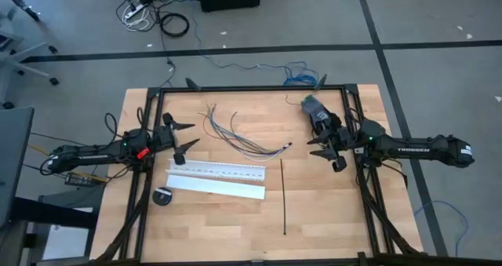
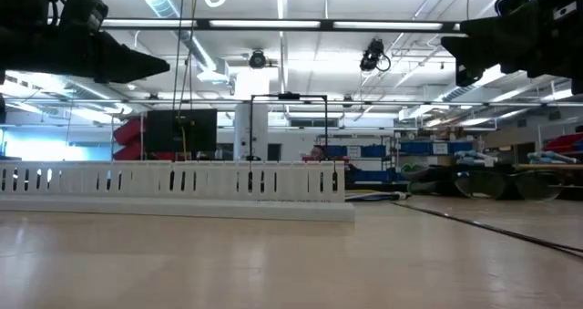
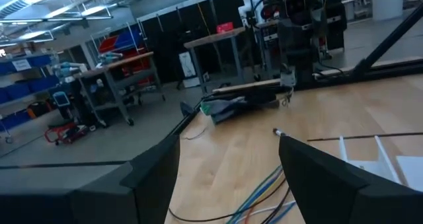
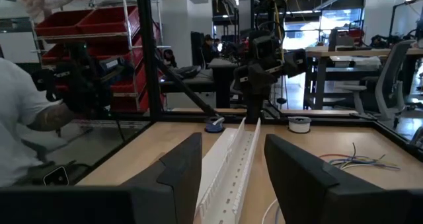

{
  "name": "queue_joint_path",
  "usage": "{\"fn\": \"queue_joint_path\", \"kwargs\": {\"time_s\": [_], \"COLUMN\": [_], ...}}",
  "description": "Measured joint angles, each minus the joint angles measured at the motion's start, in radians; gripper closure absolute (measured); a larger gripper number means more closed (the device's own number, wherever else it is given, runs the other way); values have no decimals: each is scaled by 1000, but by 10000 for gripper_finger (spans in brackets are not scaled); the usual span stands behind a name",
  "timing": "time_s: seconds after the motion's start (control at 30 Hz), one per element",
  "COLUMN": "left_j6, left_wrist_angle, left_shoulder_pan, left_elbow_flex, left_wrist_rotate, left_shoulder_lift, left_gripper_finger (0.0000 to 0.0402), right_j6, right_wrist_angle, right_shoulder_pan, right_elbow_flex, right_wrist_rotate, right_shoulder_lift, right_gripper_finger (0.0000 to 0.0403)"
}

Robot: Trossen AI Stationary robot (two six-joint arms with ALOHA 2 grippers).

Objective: Ziptie cables
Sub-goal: Move the colored wires

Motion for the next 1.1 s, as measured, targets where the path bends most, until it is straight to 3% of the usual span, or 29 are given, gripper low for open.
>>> {"fn": "queue_joint_path", "kwargs": {"time_s": [0.1, 0.33, 0.7, 0.93, 1.1], "left_j6": [0, -23, -132, -148, -150], "left_wrist_angle": [6, 88, 227, 390, 448], "left_shoulder_pan": [0, 0, 0, 1, 2], "left_elbow_flex": [0, 0, 0, 0, 0], "left_wrist_rotate": [0, 1, -4, -231, -268], "left_shoulder_lift": [0, 0, 0, 0, 0], "left_gripper_finger": [147, 147, 147, 147, 147], "right_j6": [-6, -108, -91, 24, 47], "right_wrist_angle": [4, 57, 188, 395, 486], "right_shoulder_pan": [0, -1, -1, 0, 0], "right_elbow_flex": [0, 0, 0, 0, 0], "right_wrist_rotate": [13, 158, 211, 213, 218], "right_shoulder_lift": [0, 0, 0, 0, 0], "right_gripper_finger": [240, 241, 239, 239, 239]}}
